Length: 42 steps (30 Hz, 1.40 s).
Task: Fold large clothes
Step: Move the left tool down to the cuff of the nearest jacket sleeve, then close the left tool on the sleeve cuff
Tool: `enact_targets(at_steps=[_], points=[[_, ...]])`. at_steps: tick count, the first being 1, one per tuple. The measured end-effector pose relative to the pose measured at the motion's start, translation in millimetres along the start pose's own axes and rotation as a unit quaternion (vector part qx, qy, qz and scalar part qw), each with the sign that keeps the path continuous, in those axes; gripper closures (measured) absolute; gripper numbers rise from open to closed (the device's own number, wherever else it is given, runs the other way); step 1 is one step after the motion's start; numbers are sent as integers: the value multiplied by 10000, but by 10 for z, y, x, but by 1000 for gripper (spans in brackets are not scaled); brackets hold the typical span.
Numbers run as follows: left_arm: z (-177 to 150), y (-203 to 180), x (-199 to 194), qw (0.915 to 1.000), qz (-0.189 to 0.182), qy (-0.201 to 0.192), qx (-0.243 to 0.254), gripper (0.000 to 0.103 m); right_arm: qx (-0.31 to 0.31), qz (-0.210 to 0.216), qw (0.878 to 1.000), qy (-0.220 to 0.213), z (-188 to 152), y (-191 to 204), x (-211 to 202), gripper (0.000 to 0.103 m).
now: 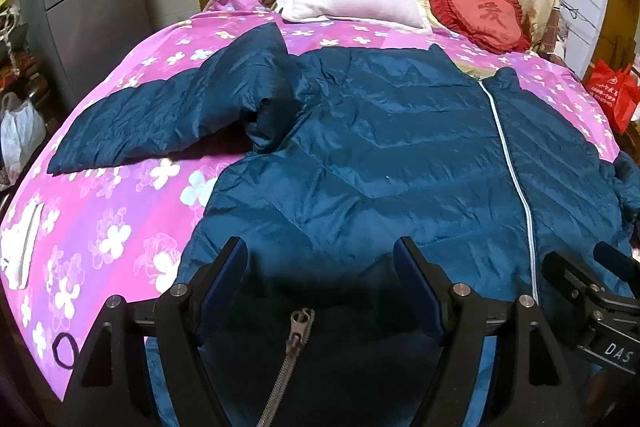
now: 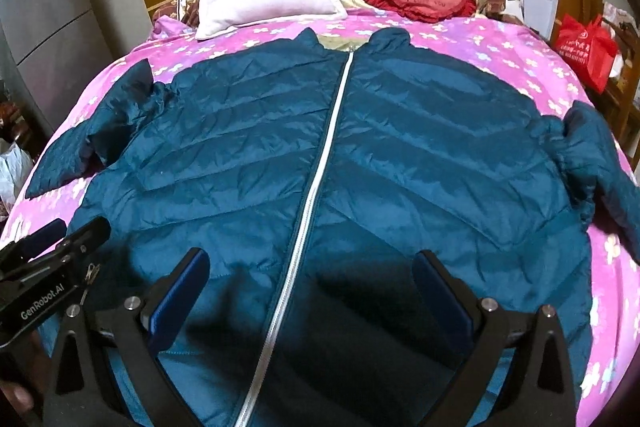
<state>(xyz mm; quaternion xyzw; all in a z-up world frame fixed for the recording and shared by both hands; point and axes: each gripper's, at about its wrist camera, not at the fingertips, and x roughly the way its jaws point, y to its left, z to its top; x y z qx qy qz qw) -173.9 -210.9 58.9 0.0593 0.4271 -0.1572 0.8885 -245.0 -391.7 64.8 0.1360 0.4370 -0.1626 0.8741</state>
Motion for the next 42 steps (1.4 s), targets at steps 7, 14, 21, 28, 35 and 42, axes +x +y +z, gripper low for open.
enact_targets(at_steps=[7, 14, 21, 28, 35, 42], points=[[89, 128, 78, 9999, 76, -39, -59, 64, -167, -74, 9998, 24, 88, 86, 132, 0], [241, 454, 115, 9995, 15, -63, -299, 64, -289, 36, 9996, 17, 178, 216, 297, 0], [511, 1363, 187, 9928, -69, 77, -1192, 64, -319, 292, 9991, 36, 181, 338, 324, 0], [640, 2723, 395, 9638, 770, -46, -2551, 64, -363, 382, 9985, 178, 105, 362, 327, 0], [660, 3730, 775, 9277, 1551, 150, -3392, 64, -417, 389, 9981, 220, 42, 367, 310, 0], [686, 3808, 1061, 9274, 1829, 191, -3257, 68, -528, 374, 9974, 305, 14, 454, 366, 0]])
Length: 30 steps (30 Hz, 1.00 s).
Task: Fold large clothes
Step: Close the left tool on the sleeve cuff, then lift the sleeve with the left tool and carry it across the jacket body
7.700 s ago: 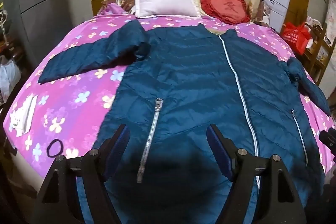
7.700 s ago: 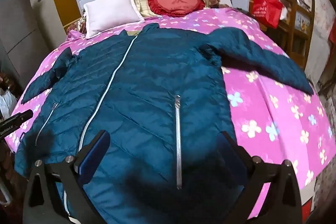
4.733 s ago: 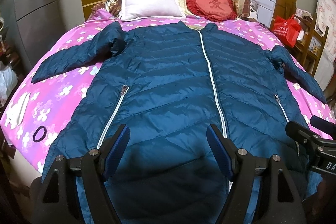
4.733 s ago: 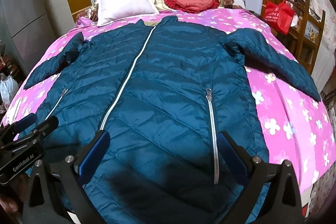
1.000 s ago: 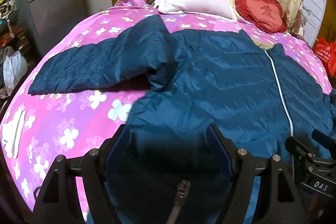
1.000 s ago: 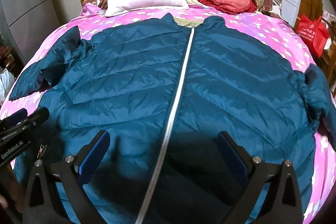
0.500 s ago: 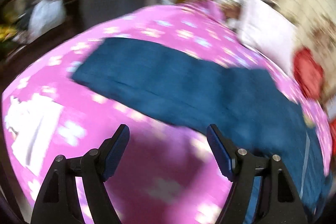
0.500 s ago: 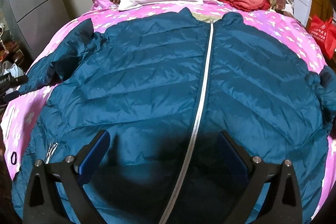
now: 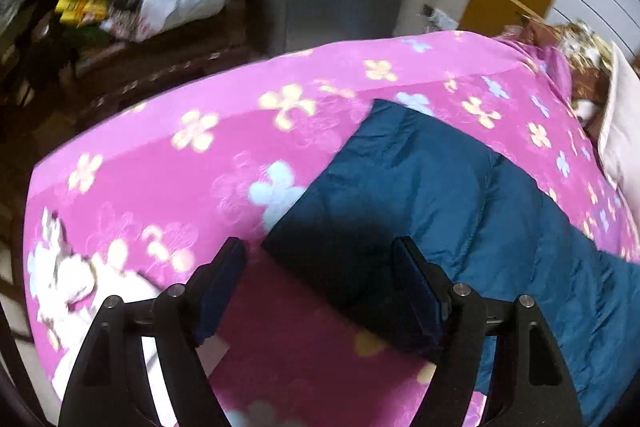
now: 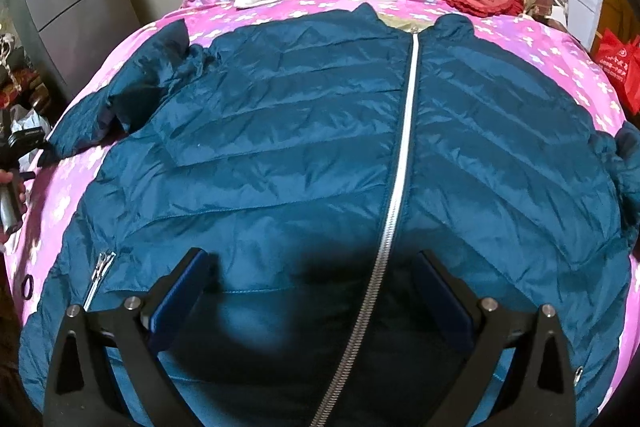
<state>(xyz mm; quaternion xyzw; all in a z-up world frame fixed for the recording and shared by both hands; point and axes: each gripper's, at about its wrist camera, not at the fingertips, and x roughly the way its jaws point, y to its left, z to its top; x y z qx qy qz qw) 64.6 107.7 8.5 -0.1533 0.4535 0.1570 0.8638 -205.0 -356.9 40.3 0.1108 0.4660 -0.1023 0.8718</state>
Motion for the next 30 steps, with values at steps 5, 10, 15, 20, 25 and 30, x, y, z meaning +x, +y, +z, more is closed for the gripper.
enact_targets(at_steps=[5, 10, 15, 20, 25, 30], points=[[-1, -162, -55, 9979, -519, 30, 398, 103, 6, 18, 10000, 38, 7, 39, 24, 0], [-191, -430, -800, 9886, -1032, -693, 853, 103, 42, 39, 10000, 25, -18, 16, -17, 0], [-502, -861, -1614, 9664, -1904, -959, 1435, 103, 212, 70, 9997, -36, -54, -64, -127, 0], [-955, -1394, -2241, 9382, -2417, -1166, 2188, 103, 253, 29, 9995, -210, -91, -163, -336, 0], [-1456, -1920, -2564, 9143, -2722, -1091, 2795, 103, 392, -74, 9986, -350, -150, -390, -547, 0], [-1997, -2285, -2772, 8955, -2924, -906, 3230, 103, 639, -183, 9967, -460, -270, -698, -719, 0]])
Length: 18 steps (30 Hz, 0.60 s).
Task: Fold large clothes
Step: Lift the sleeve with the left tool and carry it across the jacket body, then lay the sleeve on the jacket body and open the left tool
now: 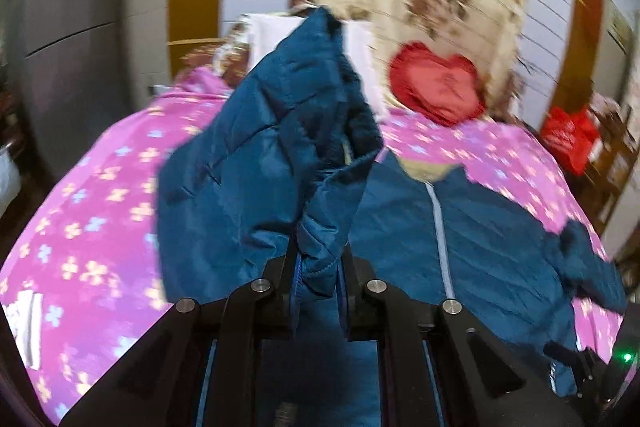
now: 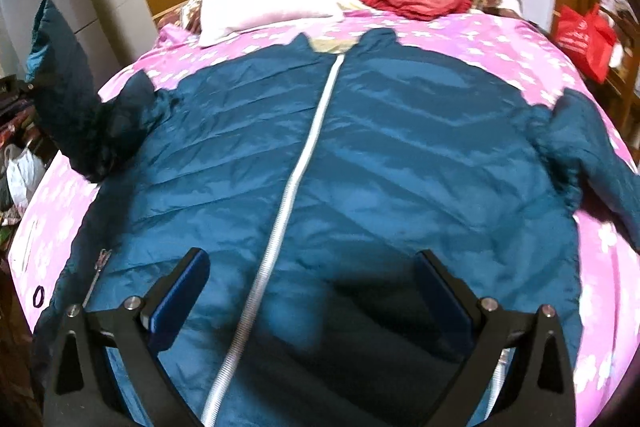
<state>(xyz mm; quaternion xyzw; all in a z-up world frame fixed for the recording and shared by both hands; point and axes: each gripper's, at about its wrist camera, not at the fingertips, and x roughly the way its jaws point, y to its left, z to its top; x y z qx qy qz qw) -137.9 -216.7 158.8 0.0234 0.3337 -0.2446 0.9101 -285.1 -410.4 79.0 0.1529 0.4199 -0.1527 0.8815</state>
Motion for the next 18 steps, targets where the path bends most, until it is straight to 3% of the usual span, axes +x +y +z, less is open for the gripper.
enact_targets(at_steps=[6, 15, 18], points=[[-212, -678, 204, 9985, -217, 270, 426, 103, 257, -237, 9994, -26, -91, -426, -98, 0], [-544, -1390, 641, 9924, -595, 819, 698, 103, 637, -475, 9968, 71, -245, -927, -82, 0], [-688, -1542, 837, 9858, -968, 1226, 609, 103, 698, -563, 9959, 93, -267, -1054, -87, 0]])
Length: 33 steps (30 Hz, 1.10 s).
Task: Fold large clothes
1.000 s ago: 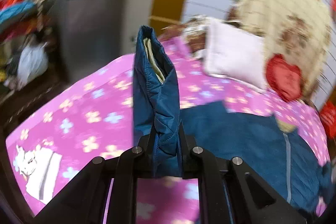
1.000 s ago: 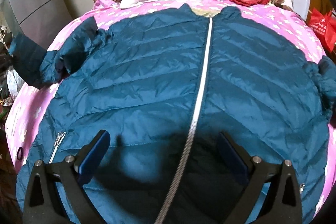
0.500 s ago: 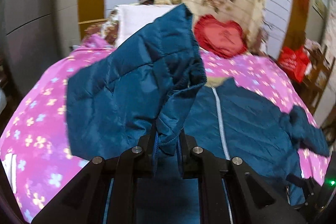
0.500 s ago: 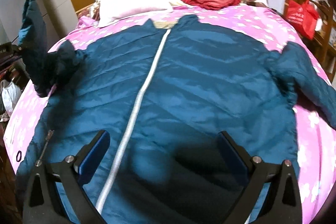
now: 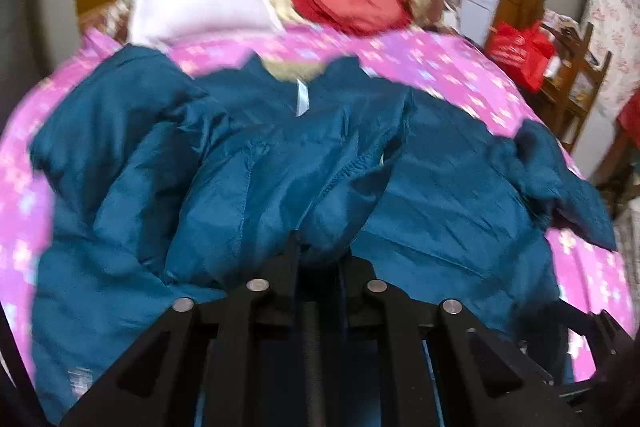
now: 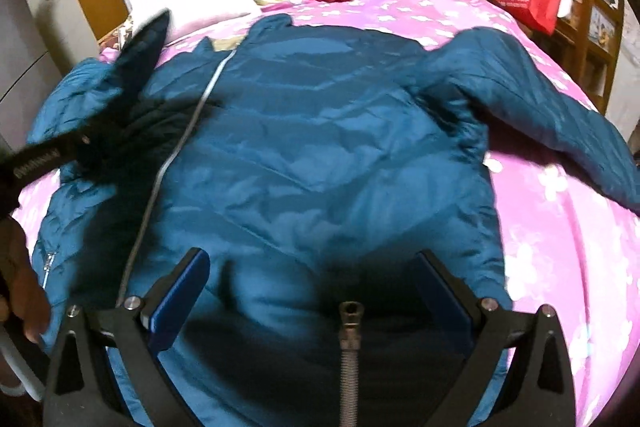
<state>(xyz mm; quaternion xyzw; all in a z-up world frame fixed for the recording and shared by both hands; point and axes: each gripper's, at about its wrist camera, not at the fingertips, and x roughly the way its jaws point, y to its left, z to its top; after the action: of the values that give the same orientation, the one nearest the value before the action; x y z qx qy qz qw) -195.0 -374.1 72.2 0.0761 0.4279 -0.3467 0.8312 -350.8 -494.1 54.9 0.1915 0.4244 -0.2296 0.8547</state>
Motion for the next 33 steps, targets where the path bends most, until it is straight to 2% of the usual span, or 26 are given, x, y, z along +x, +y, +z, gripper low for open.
enact_targets(at_steps=[2, 4, 6, 8, 10, 11, 12, 14, 16, 17, 19, 21, 22, 23, 24, 26, 28, 29, 33], points=[[-41, -40, 129, 9990, -325, 287, -59, 103, 69, -81, 9999, 4, -4, -75, 2, 0], [-66, -77, 164, 9963, -680, 511, -66, 96, 197, -127, 9997, 22, 6, -155, 2, 0], [-66, -81, 42, 9936, -1017, 478, -51, 81, 330, -115, 9994, 34, 17, -207, -7, 0], [-50, -57, -168, 9894, -1398, 378, -61, 71, 402, -47, 9992, 23, 41, -209, -17, 0], [-38, -22, -387, 9850, -1697, 297, 16, 64, 426, 63, 9991, -14, 80, -182, -26, 0], [-47, 7, -493, 9846, -1729, 239, 82, 62, 455, 147, 9989, -17, 108, -161, -23, 0], [-58, 33, -594, 9857, -1670, 163, 175, 62, 497, 244, 9985, -11, 141, -135, -8, 0], [-101, 162, -822, 9919, -1208, -76, 396, 62, 616, 517, 9968, -6, 201, -77, 18, 0], [-148, 328, -953, 9968, -563, -288, 495, 62, 784, 772, 9939, 39, 267, -13, 84, 0], [-160, 460, -982, 9981, -71, -387, 481, 62, 869, 866, 9924, 87, 319, 26, 143, 0], [-179, 754, -955, 9956, 747, -493, 270, 62, 939, 979, 9907, 136, 437, 117, 282, 0], [-177, 1072, -884, 9916, 1194, -489, -120, 62, 957, 1044, 9897, 199, 560, 240, 471, 0], [-180, 1195, -849, 9904, 1270, -449, -297, 62, 948, 1131, 9888, 225, 604, 301, 571, 3], [-185, 1382, -800, 9888, 1307, -389, -607, 62, 923, 1196, 9882, 262, 642, 354, 661, 14], [-191, 1528, -766, 9874, 1279, -357, -857, 62, 853, 1267, 9878, 301, 669, 414, 746, 39], [-226, 1826, -745, 9821, 1176, -395, -1414, 62, 589, 1396, 9878, 370, 728, 554, 868, 70], [-257, 2019, -731, 9766, 1096, -462, -1790, 62, 450, 1531, 9865, 366, 786, 609, 856, 81], [-272, 2092, -715, 9741, 1046, -458, -1951, 62, 246, 1432, 9890, 264, 852, 634, 800, 86], [-328, 2224, -618, 9712, 944, -324, -2164, 62, -224, 702, 9967, -330, 1088, 546, 546, 89]])
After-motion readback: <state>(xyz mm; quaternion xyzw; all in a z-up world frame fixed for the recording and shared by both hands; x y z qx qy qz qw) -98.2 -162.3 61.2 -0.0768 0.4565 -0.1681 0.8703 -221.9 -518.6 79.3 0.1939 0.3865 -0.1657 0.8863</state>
